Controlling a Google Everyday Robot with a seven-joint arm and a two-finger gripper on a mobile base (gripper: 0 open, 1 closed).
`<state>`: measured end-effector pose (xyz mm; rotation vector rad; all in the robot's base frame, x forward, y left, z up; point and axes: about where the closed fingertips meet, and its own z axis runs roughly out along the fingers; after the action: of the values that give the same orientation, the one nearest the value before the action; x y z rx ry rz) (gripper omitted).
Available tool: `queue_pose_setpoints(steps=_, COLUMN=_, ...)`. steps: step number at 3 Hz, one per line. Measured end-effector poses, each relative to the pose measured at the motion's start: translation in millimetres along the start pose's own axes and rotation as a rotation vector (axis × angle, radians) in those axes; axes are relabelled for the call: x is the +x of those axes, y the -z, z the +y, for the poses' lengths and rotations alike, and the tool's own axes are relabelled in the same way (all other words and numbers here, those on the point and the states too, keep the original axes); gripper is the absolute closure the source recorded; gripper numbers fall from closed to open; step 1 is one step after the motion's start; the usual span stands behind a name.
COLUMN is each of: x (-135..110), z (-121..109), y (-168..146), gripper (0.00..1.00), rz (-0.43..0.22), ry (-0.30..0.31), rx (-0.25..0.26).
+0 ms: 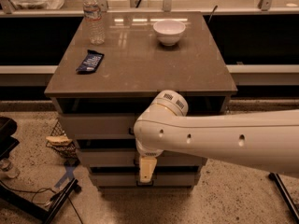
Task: Open top drawer
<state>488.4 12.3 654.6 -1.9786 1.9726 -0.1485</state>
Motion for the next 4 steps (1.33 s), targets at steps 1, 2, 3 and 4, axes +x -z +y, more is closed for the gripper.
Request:
queue_pose_setpoints(steps=1, x=2, z=-3, y=-25, gripper=0.0, rz=0.012, ry=0.005, rx=-0.056)
queue_pose_setpoints(steps=2, x=4, z=-1, y=-47, gripper=0.0, rz=0.029, ry=0.027, rx=-0.129)
queue_pose_setpoints(steps=3, x=3, z=6, y=-58, gripper=0.0, rz=0.016, ry=0.04, rx=-0.173)
queue_pose_setpoints(steps=4, x=-3, z=21, y=-74, gripper=0.18, rz=-0.004, ry=0.055, rx=-0.221)
